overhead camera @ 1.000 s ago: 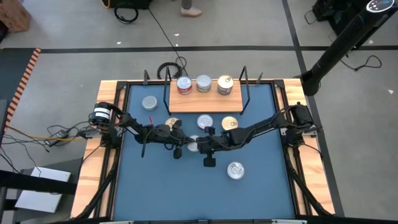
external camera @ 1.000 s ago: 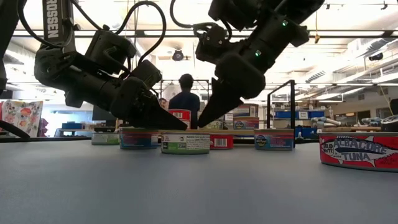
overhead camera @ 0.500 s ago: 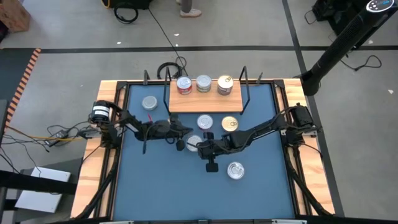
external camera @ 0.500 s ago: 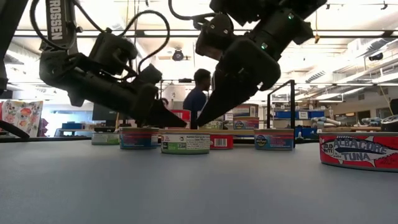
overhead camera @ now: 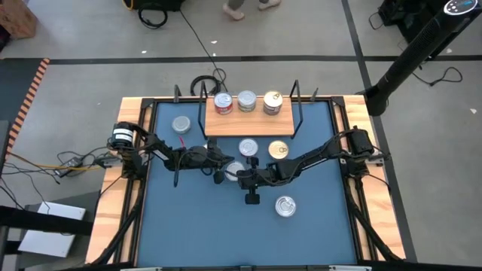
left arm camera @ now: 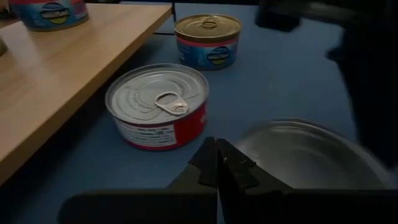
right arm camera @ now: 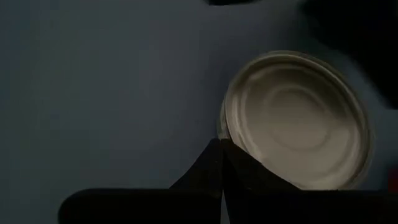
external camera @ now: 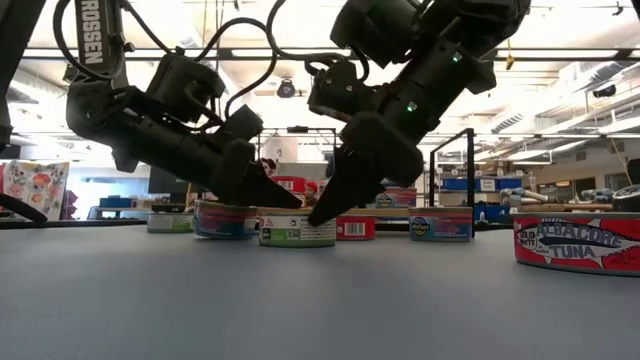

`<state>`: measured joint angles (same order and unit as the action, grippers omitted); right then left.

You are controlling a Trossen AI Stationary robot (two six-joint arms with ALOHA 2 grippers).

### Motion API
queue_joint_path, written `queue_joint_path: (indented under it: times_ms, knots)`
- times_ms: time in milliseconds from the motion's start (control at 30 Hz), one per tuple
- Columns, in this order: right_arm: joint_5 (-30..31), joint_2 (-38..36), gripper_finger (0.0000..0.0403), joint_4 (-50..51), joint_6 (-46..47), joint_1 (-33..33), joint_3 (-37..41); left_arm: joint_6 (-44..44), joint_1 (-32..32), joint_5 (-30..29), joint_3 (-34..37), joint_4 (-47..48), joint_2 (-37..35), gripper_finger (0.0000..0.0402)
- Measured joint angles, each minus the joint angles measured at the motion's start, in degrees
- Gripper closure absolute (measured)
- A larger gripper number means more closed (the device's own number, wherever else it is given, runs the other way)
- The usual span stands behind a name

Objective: Stack canned seafood by type on shelf
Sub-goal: Put the green tuna can aligned with the stacked green tuna can on the shelf

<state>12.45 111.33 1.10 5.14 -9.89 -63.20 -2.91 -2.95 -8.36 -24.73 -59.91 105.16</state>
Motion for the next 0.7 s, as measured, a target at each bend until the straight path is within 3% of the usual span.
queue_joint_path:
  times_ms: [433, 600, 700]
  knots:
    - [1.5, -0.4, 0.0393, 0.3, 1.1, 0.4, -0.8, 1.3, 0.8, 1.7, 0.1, 0.7, -0.7, 0.0402]
    - [2.1, -0.5, 0.0393, 0.2, 0.7, 0.3, -1.6, 1.4, 0.9, 2.7, 0.4, 4.8, -4.7, 0.0402]
    - [6.3, -0.5, 0.0393, -0.3, -0.2, 0.4, -1.6, 2.0, 0.9, 2.5, 0.3, 6.7, -8.3, 0.0402]
